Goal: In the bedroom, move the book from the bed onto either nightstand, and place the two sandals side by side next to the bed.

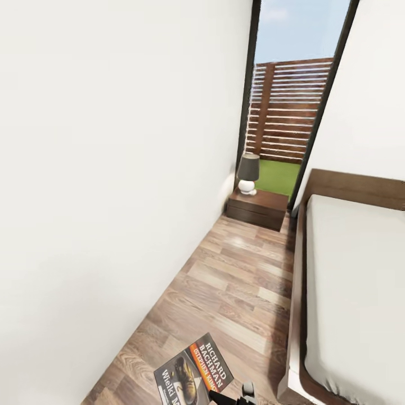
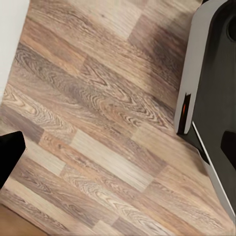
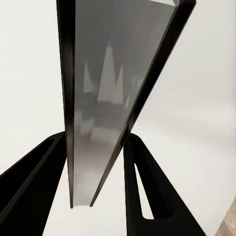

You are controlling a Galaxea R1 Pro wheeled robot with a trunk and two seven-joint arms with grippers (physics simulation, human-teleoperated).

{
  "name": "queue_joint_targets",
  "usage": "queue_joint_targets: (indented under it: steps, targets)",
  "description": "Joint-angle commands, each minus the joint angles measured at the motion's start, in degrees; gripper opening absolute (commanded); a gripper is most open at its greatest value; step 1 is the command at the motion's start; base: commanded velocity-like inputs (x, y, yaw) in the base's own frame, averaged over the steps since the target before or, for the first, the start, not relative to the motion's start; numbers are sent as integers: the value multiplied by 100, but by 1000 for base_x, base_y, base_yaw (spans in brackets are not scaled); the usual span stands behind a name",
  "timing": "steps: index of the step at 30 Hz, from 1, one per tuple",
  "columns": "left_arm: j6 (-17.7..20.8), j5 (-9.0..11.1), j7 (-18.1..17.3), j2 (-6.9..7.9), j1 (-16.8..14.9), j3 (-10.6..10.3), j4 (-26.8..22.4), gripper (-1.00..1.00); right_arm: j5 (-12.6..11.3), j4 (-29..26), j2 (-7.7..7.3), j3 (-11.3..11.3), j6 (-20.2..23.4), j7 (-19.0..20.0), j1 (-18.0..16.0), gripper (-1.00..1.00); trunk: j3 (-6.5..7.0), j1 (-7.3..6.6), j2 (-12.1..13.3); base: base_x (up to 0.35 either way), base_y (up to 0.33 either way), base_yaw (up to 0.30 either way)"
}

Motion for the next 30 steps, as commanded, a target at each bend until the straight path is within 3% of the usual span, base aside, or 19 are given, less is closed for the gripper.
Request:
queue_joint_targets:
  steps: [1, 30]
  targets:
    - [-26, 42, 13, -1, -1, -72, 4, 100, -10, -1, 1, -3, 60, 16, -3, -100, -13, 3, -11, 0, 0, -257]
    - [-29, 39, 13, -1, 0, -158, 4, 100, 5, 4, 25, 13, -254, -208, 0, -100, -24, 3, -11, 0, 0, -248]
